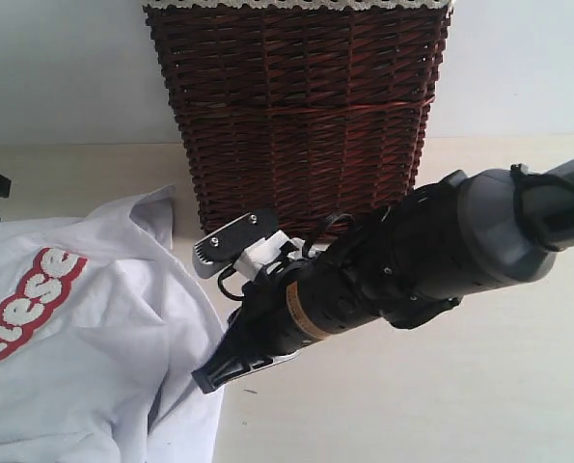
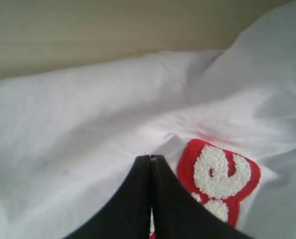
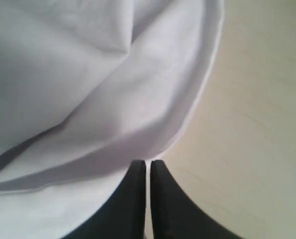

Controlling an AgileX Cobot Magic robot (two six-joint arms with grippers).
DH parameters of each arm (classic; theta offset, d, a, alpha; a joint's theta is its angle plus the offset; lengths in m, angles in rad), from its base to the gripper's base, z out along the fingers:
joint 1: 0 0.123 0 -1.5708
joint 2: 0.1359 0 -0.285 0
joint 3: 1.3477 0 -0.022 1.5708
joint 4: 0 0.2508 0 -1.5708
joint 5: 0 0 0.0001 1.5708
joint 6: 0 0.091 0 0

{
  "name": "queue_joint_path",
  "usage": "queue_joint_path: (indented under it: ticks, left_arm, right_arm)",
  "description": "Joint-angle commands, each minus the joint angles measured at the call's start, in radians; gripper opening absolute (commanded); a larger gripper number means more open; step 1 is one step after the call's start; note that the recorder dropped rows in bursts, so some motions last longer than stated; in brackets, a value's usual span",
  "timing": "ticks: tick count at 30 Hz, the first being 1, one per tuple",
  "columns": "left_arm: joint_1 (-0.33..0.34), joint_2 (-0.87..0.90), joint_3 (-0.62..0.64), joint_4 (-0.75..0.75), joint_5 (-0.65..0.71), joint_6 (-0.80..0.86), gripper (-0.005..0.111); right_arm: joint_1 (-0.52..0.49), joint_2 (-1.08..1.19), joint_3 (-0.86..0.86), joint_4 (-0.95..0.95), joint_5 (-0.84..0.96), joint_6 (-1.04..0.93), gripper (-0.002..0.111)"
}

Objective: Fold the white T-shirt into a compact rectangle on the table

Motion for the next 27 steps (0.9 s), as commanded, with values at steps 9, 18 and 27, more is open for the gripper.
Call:
queue_joint_path:
  ticks: [9,18,27]
  left_arm:
    - [-0.003,-0.004,0.000,-0.019,-0.026,0.000,0.000]
    - [-0.003,-0.004,0.000,-0.026,-0.054,-0.004,0.000]
    - [-0.003,-0.004,0.000,-0.050,-0.044,-0.004,0.000]
  right_arm:
    - [0.047,-0.314,-0.078,0.000,0.102,-0.131,0.005]
    - [0.025,-0.445,-0.204,0.788,1.227,-1.036,0.005]
    - [0.057,-0.409,-0.165,1.711,0.996,-1.774,0.005]
